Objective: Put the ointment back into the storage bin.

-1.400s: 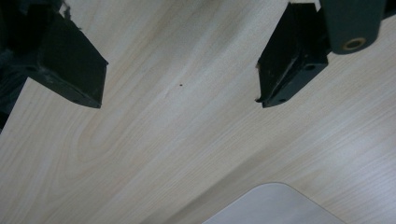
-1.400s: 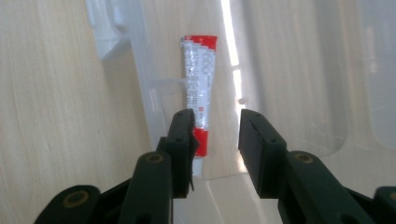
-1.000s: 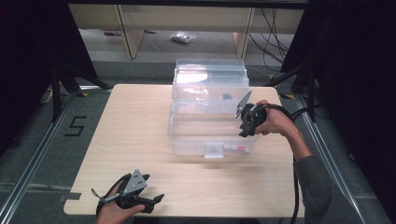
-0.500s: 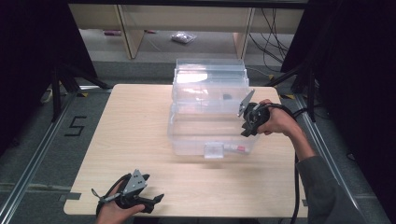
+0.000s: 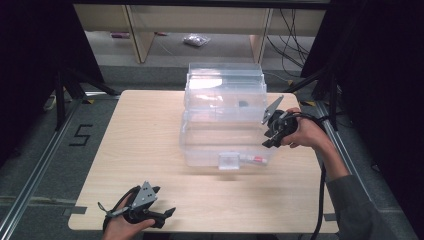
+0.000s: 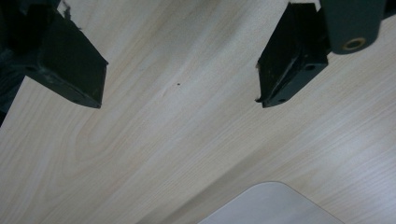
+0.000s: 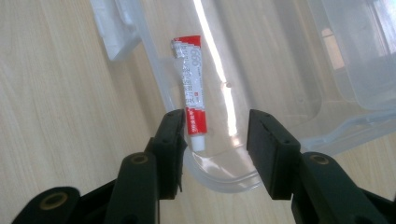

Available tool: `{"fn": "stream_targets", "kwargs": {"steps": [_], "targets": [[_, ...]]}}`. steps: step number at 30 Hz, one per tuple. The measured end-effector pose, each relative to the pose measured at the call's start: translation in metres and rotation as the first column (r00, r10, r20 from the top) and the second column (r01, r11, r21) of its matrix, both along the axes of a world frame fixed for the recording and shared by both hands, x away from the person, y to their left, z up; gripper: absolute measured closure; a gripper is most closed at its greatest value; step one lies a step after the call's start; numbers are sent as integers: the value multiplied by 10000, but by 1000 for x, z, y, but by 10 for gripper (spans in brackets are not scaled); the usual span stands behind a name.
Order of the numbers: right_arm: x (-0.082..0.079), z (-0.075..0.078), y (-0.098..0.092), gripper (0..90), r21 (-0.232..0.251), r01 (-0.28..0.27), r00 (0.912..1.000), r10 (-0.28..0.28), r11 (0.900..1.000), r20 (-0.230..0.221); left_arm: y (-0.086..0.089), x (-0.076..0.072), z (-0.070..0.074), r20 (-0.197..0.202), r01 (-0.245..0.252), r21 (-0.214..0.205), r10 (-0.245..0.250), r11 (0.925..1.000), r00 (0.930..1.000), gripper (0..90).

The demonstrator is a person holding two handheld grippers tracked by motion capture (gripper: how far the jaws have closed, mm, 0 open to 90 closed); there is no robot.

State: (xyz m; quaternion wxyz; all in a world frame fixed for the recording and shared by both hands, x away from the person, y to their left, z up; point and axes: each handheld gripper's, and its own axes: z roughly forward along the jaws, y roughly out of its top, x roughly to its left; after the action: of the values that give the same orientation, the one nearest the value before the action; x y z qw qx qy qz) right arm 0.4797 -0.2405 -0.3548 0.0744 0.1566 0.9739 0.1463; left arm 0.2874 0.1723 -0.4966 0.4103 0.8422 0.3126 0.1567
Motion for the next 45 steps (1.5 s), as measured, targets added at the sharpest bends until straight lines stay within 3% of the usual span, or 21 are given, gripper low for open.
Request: {"fn": "stream_targets", "kwargs": {"steps": [6, 10, 16, 18, 25, 26, 28, 30, 31, 32, 33, 34, 36, 37, 38, 39, 40, 42, 43, 44, 45], "targets": [[-9, 0, -2, 508, 492, 618, 9975, -633, 9969, 308, 0, 0, 0, -4, -33, -27, 33, 10000, 10000, 151], [-14, -2, -4, 454, 818, 664, 9970, -694, 9944, 355, 0, 0, 0, 10, -2, 12, 2, 10000, 10000, 151], [-21, -2, -6, 370, 1468, 1505, 9863, -1585, 9777, 447, 0, 0, 0, -10, -19, 2, 19, 10000, 10000, 151], [-26, -2, -6, 335, 1828, 1987, 9769, -2096, 9629, 420, 0, 0, 0, -9, 17, 75, -17, 10000, 10000, 151], [-38, -5, -6, 298, 2312, 2423, 9651, -2584, 9423, 417, 0, 0, 0, 2, -6, 29, 6, 10000, 10000, 151], [-41, -5, -5, 296, 2324, 2639, 9610, -2759, 9361, 202, 0, 0, 0, 26, -21, 45, 21, 10000, 10000, 151], [-41, -6, -5, 292, 2420, 2420, 9650, -2591, 9396, 411, 0, 0, 0, 17, -8, 18, 8, 10000, 10000, 151], [-48, -7, -4, 261, 2592, 3003, 9490, -3150, 9179, 159, 0, 0, 0, 25, 13, 26, -13, 10000, 10000, 151], [-48, -8, -5, 260, 2689, 2706, 9574, -2876, 9244, 254, 0, 0, 0, 28, 6, 23, -7, 10000, 10000, 151], [-48, -8, -5, 260, 2689, 2706, 9574, -2876, 9244, 254, 0, 0, 0, 28, 6, 23, -7, 10000, 10000, 151], [-52, -11, -5, 234, 2794, 3017, 9475, -3192, 9116, 184, -1, 0, 0, 41, -37, -94, 37, 9999, 10000, 151], [-52, -12, -5, 231, 2811, 2892, 9505, -3094, 9151, 292, -1, 0, 0, 41, -37, -94, 37, 9999, 10000, 151], [-59, -13, -5, 238, 2858, 3183, 9419, -3358, 9039, 129, 0, 0, 0, 28, -12, -27, 12, 10000, 10000, 151], [-59, -16, -6, 234, 3024, 2885, 9496, -3119, 9084, 309, -1, 0, 0, 24, -51, -101, 51, 9999, 10000, 151], [-61, -15, -7, 232, 3010, 3032, 9445, -3272, 9041, 313, -1, 0, 0, 43, -40, -95, 40, 9999, 10000, 151], [-64, -17, -6, 226, 3145, 3290, 9345, -3550, 8904, 276, 0, 0, 0, 58, -19, -24, 20, 10000, 10000, 151], [-65, -17, -8, 220, 3078, 3046, 9414, -3341, 9014, 468, 0, 0, 0, 54, -1, 8, 1, 10000, 10000, 151], [-71, -20, -6, 221, 3321, 3321, 9308, -3638, 8828, 363, 0, 0, 0, 35, -4, 5, 4, 10000, 10000, 151], [-72, -20, -9, 219, 3315, 3138, 9382, -3442, 8897, 354, -1, 0, 0, 25, -58, -125, 59, 9999, 10000, 151], [-73, -22, -9, 218, 3443, 3188, 9345, -3536, 8831, 417, 0, 0, 1, 66, 34, 176, -35, 9998, 10000, 151], [-75, -22, -10, 219, 3404, 3189, 9363, -3497, 8845, 314, 0, 0, 0, 62, -24, 96, 23, 10000, 10000, 151]]}}
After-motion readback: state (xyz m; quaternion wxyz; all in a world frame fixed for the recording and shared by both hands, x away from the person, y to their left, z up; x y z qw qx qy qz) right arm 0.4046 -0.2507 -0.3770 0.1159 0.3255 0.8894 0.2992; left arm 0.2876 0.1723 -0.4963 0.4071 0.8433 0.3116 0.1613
